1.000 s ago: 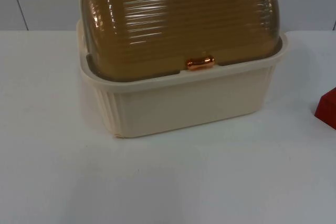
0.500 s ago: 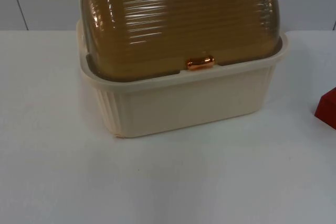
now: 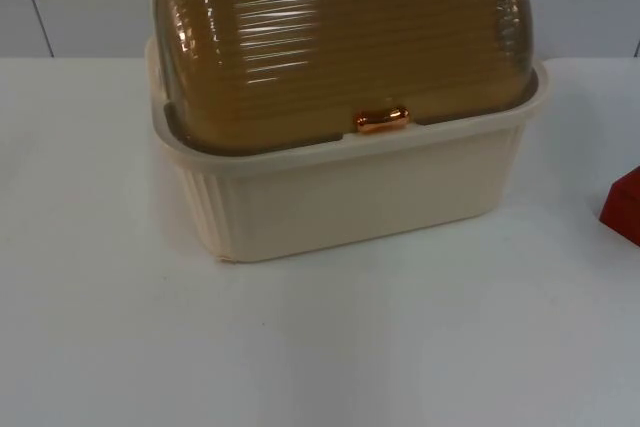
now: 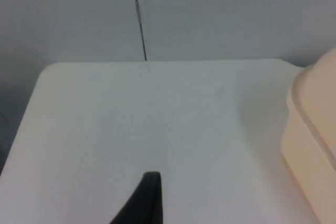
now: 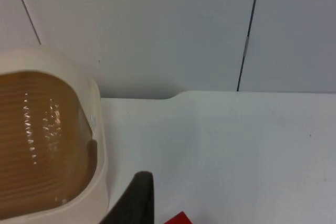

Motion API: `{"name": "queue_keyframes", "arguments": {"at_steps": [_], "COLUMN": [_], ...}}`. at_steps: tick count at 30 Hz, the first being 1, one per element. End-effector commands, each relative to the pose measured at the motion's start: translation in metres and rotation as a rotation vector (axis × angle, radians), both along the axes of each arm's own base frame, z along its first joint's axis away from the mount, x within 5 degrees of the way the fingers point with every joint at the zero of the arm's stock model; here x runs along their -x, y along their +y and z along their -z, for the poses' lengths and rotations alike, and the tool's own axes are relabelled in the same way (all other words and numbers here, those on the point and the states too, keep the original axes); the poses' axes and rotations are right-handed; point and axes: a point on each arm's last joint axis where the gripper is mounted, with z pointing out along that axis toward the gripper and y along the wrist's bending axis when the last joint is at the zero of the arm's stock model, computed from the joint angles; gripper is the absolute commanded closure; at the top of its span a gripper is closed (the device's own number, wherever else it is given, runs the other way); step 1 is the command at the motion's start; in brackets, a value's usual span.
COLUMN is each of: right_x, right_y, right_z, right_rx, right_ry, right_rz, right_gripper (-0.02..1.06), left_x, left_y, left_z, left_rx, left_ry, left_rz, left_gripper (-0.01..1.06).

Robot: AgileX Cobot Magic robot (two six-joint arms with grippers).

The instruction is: Open the box lid with the left hand, place the block into the box with the right hand, then close the box lid with the left hand.

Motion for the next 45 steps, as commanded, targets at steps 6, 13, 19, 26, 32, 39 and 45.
{"name": "queue_keyframes", "arguments": {"at_steps": [6, 13, 19, 26, 32, 39, 45], "right_x": [-0.005, -0.005, -0.005, -0.004, -0.003, -0.004, -0.004], "right_y": [0.001, 0.001, 0.001, 0.001, 0.001, -0.001, -0.002], "right_z": [-0.004, -0.004, -0.004, -0.003, -0.001, -0.002, -0.003], "right_rx": [0.014, 0.021, 0.021, 0.022, 0.054, 0.079, 0.104], "right_ry": [-0.04, -0.034, -0.03, -0.019, 0.003, -0.01, -0.023], "right_rz": [-0.01, -0.013, -0.013, -0.013, -0.023, -0.017, -0.012], "right_gripper": [-0.01, -0.01, -0.01, -0.01, -0.01, -0.01, -0.01], "left_x": [-0.008, -0.005, 0.0, -0.027, -0.03, -0.025, -0.024], "left_y": [-0.048, -0.138, -0.185, -0.242, -0.269, -0.285, -0.305], "left_z": [0.012, 0.039, 0.065, 0.082, 0.087, 0.114, 0.143], "left_rx": [-0.036, -0.166, -0.468, -0.669, -0.911, -1.046, -1.091], "left_ry": [0.072, 0.106, 0.096, 0.107, 0.001, 0.032, 0.005], "left_rz": [0.255, 0.651, 0.885, 0.991, 1.078, 1.095, 1.082], "left_gripper": [0.02, 0.02, 0.02, 0.02, 0.02, 0.02, 0.02]}}
